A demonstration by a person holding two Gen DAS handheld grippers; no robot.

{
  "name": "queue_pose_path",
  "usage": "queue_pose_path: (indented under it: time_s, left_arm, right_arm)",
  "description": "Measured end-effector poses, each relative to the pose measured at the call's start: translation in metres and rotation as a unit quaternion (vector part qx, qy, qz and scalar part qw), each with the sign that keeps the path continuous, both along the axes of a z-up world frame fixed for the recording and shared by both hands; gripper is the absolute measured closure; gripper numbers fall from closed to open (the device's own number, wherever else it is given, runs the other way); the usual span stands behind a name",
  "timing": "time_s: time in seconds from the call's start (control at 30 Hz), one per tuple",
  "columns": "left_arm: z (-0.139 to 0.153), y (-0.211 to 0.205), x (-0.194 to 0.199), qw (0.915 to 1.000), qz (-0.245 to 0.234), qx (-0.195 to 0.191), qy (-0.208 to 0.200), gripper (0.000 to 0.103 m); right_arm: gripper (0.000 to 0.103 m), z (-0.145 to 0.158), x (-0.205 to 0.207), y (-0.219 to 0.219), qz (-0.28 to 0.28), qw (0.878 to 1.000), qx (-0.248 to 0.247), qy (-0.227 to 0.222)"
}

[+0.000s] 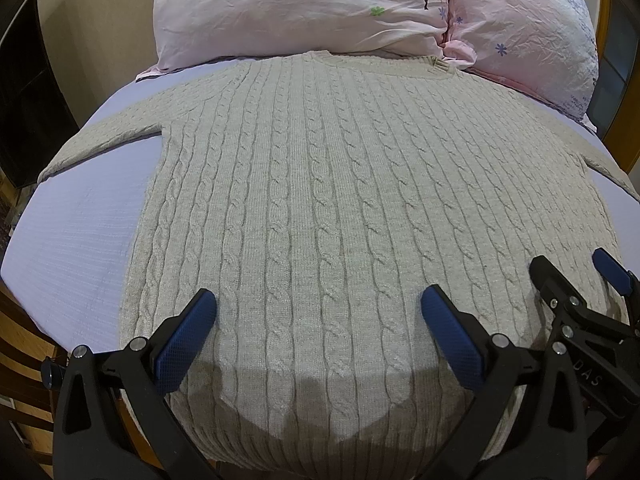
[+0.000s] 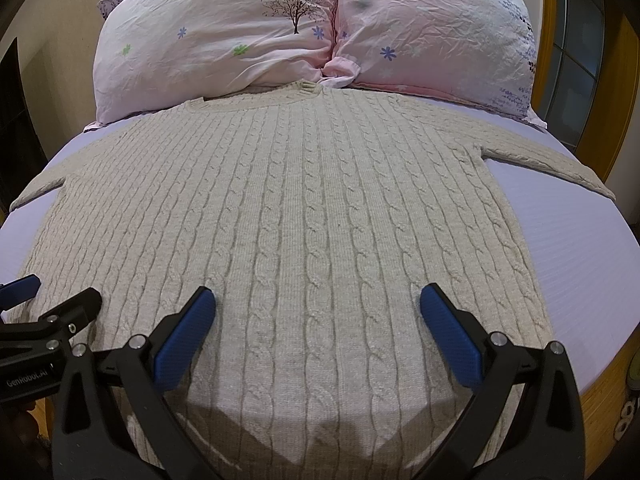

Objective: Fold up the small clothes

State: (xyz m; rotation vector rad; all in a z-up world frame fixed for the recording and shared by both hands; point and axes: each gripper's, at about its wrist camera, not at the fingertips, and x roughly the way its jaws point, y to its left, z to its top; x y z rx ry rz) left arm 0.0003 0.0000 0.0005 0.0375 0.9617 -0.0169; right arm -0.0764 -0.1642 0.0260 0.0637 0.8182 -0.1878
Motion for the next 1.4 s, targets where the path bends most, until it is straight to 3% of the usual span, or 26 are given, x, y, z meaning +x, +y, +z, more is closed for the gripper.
queue_pose_path:
  time_s: [0.63,0.9,0.97,1.1,1.17,1.23,1.3,1.4]
  left_arm:
    - [0.002,0.001,0.003,1.0000,-0.002,0.000,0.001,0.001]
    - [0.001,-0.001,-0.004,0.9998,-0.007,0.001,-0.018,0.001]
    - [0.002,-0.001,-0.005,0.9997,-0.011,0.002,-0.023,0.001]
    - [0.008,0.007,-0.001,0.9989,-0.027,-0.020,-0.034,0.001]
    - [0.013,0.013,0.002,0.9976,-0.031,-0.038,-0.049,0.001]
    - [0.022,0.023,0.007,0.9945,-0.039,-0.061,-0.076,0.001]
    - [0.032,0.038,0.014,0.9897,-0.046,-0.088,-0.104,0.001]
    - [0.040,0.056,0.023,0.9865,-0.038,-0.107,-0.118,0.001]
  right_arm:
    - [0.002,-0.002,0.004,0.000,0.009,1.000,-0.001,0.012]
    - [0.002,-0.002,0.002,-0.002,0.048,0.999,0.001,0.006]
    - [0.002,0.005,0.001,-0.012,0.063,0.998,0.020,0.012]
    - [0.002,0.053,-0.006,-0.089,-0.006,0.995,0.073,-0.070]
    - [0.002,0.072,-0.002,-0.154,-0.084,0.987,0.092,-0.098]
    - [0.016,0.077,0.005,-0.226,-0.173,0.973,0.112,-0.105]
    - [0.041,0.073,0.011,-0.286,-0.247,0.954,0.135,-0.098]
    - [0.046,0.054,0.019,-0.370,-0.341,0.917,0.195,-0.075]
